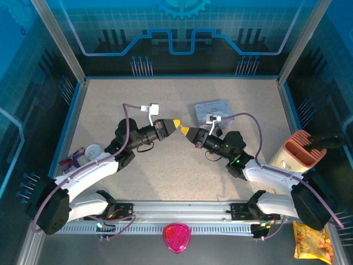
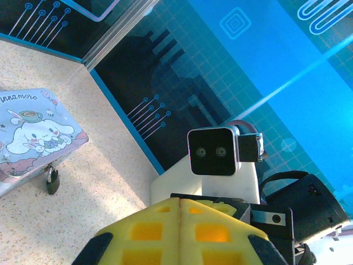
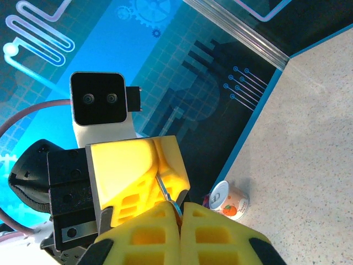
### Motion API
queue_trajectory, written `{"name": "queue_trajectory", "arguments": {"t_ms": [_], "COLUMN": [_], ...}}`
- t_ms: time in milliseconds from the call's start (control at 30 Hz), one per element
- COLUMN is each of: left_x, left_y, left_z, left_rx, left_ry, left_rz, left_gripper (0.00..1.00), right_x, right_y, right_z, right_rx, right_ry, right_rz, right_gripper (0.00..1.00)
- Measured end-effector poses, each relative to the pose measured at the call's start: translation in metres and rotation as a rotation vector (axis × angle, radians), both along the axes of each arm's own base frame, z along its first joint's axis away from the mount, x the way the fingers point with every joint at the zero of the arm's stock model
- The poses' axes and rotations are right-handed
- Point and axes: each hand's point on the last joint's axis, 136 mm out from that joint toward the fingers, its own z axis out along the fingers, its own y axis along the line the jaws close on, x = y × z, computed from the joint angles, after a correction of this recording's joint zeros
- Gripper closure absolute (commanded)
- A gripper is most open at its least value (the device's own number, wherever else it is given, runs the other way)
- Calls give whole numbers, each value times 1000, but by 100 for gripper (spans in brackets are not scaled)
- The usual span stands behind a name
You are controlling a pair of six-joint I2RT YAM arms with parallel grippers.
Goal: Unlock the padlock with the key
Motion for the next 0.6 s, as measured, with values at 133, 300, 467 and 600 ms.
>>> {"name": "queue_trajectory", "arguments": {"t_ms": [133, 300, 467, 600], "left_x": [1, 7, 14, 14], "left_y": [0, 2, 7, 12], "left_z": [-6, -22, -22, -33], "left_rx": [18, 92, 154, 190], "left_ry": [15, 117, 163, 195], "left_rz": [4, 34, 84, 113], "left_gripper": [73, 62, 52, 40], "right_x": [1, 0, -4, -6], "right_y": [0, -1, -3, -6], "right_z": [-3, -9, -4, -9], "right_rx": [-19, -102, -199, -293], "right_ry": [6, -2, -57, -79], "right_rz": [-1, -16, -51, -78], "right_gripper": [100, 100, 100, 100]}}
